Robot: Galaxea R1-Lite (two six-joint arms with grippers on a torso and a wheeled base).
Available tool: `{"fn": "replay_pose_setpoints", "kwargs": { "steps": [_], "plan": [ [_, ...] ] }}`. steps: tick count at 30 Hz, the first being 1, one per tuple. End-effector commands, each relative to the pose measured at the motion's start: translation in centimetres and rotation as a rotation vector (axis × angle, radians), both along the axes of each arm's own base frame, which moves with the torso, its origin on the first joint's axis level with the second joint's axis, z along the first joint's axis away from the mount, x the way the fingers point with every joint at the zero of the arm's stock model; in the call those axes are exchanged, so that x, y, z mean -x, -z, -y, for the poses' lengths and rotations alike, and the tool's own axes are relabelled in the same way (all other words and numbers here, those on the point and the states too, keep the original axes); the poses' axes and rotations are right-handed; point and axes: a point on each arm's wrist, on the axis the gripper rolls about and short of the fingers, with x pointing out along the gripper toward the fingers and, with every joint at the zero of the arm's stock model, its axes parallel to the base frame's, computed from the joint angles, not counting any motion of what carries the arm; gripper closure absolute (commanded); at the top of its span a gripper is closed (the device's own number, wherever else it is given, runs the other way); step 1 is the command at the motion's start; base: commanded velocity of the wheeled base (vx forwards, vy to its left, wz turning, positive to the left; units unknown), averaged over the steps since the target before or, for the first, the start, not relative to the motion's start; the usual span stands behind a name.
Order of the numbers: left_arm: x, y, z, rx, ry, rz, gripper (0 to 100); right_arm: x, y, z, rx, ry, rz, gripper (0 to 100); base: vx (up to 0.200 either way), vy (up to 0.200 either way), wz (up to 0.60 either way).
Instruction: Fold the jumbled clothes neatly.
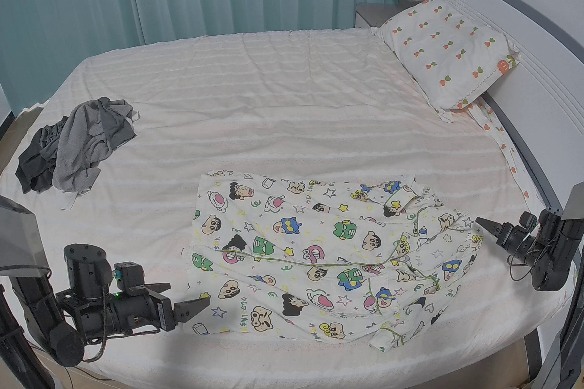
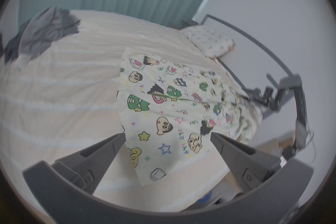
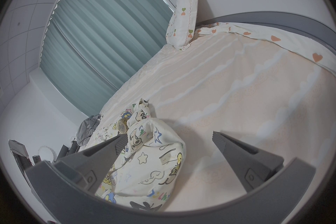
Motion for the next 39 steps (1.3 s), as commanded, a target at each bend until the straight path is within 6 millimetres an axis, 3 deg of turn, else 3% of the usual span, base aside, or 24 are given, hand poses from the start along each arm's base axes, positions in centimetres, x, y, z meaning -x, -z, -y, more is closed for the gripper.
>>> {"fn": "replay_pose_setpoints", "kwargs": {
  "steps": [1,12,19,32,39],
  "plan": [
    [1.6,1.5,-1.4,-0.172,0.133,-0.098,0,0.0,0.0,-0.1,0.001,-0.004,0.001,0,0.0,0.0,0.0],
    [1.5,2.8,-0.8,-0.207,0.191,-0.167,0,-0.1,0.0,-0.2,0.001,-0.009,0.001,0,0.0,0.0,0.0],
    [1.5,4.7,0.2,-0.225,0.251,-0.25,0,-0.1,-0.1,-0.3,0.002,-0.01,0.003,0,0.0,0.0,0.0],
    [-0.1,6.1,1.0,-0.214,0.197,-0.211,0,-0.1,0.0,-0.3,0.001,-0.01,0.002,0,0.0,0.0,0.0],
    [0.0,6.2,2.1,-0.177,0.186,-0.215,0,-0.1,0.0,-0.3,0.002,-0.01,0.003,0,0.0,0.0,0.0]
  ]
}}
